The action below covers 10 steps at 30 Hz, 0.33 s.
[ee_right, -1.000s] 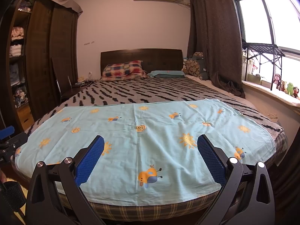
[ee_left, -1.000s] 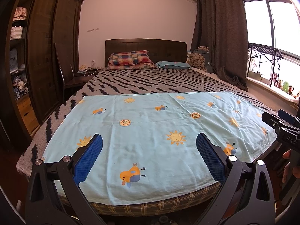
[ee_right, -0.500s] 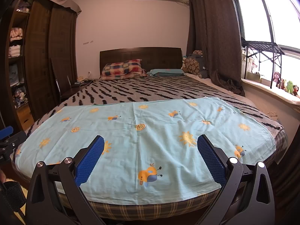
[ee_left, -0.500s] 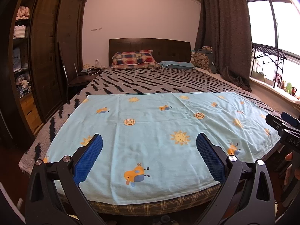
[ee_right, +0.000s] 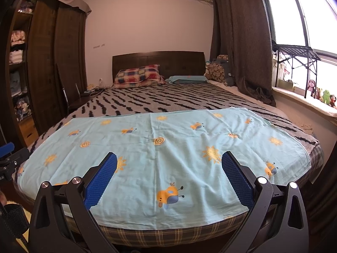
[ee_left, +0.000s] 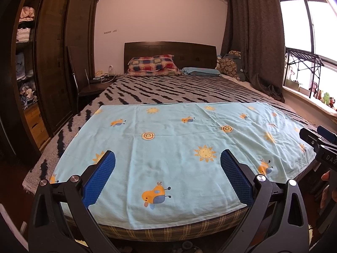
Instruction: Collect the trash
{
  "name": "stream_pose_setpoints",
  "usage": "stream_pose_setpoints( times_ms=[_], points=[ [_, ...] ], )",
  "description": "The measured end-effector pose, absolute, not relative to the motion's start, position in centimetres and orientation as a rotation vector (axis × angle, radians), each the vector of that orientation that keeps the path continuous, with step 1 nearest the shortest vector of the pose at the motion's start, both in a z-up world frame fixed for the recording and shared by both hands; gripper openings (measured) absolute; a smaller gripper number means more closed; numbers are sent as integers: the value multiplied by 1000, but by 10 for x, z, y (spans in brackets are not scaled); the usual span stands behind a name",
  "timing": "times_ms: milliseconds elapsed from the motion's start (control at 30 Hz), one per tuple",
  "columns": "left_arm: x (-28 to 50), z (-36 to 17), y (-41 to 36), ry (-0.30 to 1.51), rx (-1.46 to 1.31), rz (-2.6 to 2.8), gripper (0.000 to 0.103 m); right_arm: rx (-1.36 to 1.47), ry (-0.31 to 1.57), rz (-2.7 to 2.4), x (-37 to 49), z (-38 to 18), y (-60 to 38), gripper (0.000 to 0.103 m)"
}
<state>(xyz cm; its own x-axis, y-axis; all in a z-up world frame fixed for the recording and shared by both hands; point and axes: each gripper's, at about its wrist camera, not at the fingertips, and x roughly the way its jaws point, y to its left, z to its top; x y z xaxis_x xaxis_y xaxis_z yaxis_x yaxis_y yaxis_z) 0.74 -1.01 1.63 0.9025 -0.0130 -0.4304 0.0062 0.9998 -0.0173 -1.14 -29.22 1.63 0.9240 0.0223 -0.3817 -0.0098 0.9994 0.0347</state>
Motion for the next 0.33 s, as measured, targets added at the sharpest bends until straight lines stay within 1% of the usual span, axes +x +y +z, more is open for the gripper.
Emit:
stream_pose_setpoints(
  times_ms=[333],
  points=[
    [14, 12, -3, 474, -40, -3, 95, 27, 402, 18, -8, 16, -290, 100]
  ],
)
